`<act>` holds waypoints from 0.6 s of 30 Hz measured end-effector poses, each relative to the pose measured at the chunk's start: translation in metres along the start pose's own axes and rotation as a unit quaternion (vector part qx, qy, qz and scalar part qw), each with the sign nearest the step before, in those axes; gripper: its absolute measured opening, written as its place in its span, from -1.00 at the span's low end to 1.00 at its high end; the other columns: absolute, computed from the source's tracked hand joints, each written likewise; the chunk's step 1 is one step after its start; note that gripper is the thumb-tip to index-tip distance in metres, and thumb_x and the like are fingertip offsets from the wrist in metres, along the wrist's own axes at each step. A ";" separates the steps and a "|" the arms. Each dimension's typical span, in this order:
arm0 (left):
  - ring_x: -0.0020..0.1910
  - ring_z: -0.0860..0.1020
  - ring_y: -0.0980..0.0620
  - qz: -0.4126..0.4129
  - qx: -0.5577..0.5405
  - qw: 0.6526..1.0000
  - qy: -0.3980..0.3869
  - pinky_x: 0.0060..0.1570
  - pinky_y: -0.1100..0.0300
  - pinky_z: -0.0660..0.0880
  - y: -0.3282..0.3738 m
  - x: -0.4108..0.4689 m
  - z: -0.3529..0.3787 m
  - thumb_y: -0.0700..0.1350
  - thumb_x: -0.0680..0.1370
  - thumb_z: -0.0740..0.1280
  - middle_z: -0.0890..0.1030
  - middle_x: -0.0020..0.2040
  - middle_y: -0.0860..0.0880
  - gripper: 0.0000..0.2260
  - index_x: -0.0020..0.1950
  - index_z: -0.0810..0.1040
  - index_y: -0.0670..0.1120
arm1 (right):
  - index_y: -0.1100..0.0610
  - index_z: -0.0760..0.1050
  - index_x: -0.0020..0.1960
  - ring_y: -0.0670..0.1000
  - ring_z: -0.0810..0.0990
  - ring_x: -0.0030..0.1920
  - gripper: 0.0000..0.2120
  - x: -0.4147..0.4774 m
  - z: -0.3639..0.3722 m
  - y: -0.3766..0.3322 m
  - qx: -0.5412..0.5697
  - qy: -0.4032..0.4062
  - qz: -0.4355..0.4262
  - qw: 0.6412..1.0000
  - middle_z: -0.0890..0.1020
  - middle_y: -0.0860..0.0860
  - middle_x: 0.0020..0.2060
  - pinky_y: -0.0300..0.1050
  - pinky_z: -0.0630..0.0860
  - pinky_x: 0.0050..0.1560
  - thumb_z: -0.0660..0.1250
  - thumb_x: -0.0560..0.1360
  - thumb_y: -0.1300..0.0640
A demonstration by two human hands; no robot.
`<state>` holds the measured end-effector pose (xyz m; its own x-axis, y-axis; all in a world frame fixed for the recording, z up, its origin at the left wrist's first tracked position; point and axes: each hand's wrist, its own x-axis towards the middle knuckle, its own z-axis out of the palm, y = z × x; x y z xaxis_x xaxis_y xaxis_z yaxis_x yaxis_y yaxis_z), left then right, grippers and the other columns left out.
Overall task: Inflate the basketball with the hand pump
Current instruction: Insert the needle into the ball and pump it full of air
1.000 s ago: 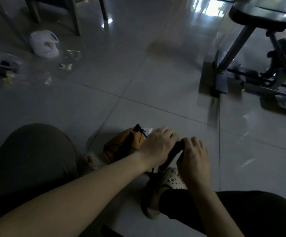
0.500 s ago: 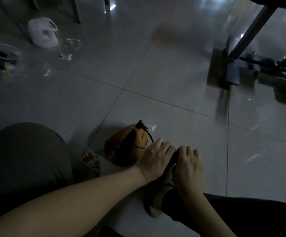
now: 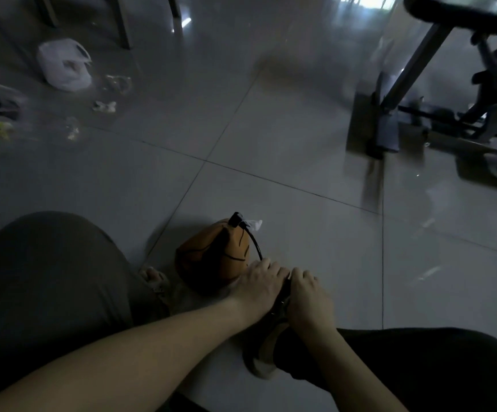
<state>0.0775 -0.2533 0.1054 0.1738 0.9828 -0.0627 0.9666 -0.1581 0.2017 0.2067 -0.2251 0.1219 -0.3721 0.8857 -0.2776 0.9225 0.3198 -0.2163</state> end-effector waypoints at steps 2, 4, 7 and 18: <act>0.11 0.47 -0.11 0.035 -0.032 0.998 0.028 0.10 0.06 0.43 0.003 0.002 -0.020 -0.19 0.62 0.17 0.54 0.13 -0.10 -0.83 0.19 0.46 -0.10 | 0.07 0.35 0.00 0.07 0.49 0.00 -0.88 -0.009 -0.019 0.000 0.043 0.010 0.019 0.999 0.49 0.03 0.00 -0.08 0.47 -0.09 0.25 0.52 0.23; 0.06 0.47 -0.11 0.068 -0.063 0.992 0.080 0.02 0.12 0.37 0.004 0.005 -0.053 -0.22 0.58 0.17 0.55 0.06 -0.11 -0.82 0.13 0.50 -0.13 | 0.08 0.38 -0.02 0.07 0.48 -0.04 -0.89 -0.017 -0.041 0.000 0.038 0.082 0.017 0.996 0.49 0.04 -0.03 -0.03 0.49 -0.12 0.24 0.49 0.25; -0.04 0.47 -0.07 0.103 -0.088 0.976 0.169 -0.05 0.15 0.35 0.010 0.014 -0.103 -0.12 0.51 0.10 0.57 -0.04 -0.11 -0.71 0.08 0.54 -0.17 | 0.09 0.42 -0.02 0.04 0.43 -0.08 -0.86 -0.026 -0.081 -0.005 0.035 0.243 -0.022 0.969 0.48 0.02 -0.08 -0.01 0.49 -0.19 0.18 0.43 0.21; -0.17 0.42 -0.08 0.077 -0.087 0.965 0.235 -0.23 0.04 0.42 -0.005 0.001 -0.061 -0.13 0.55 0.18 0.52 -0.13 -0.12 -0.86 -0.07 0.50 -0.15 | 0.10 0.35 -0.12 0.05 0.30 -0.20 -0.94 -0.012 -0.041 -0.015 0.009 0.270 -0.044 0.962 0.43 0.07 -0.21 -0.01 0.34 -0.28 0.13 0.42 0.19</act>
<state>0.0613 -0.2460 0.1642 0.1682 0.8900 0.4238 0.8825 -0.3275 0.3375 0.2014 -0.2270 0.1675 -0.3368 0.9026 0.2683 0.8861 0.4002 -0.2340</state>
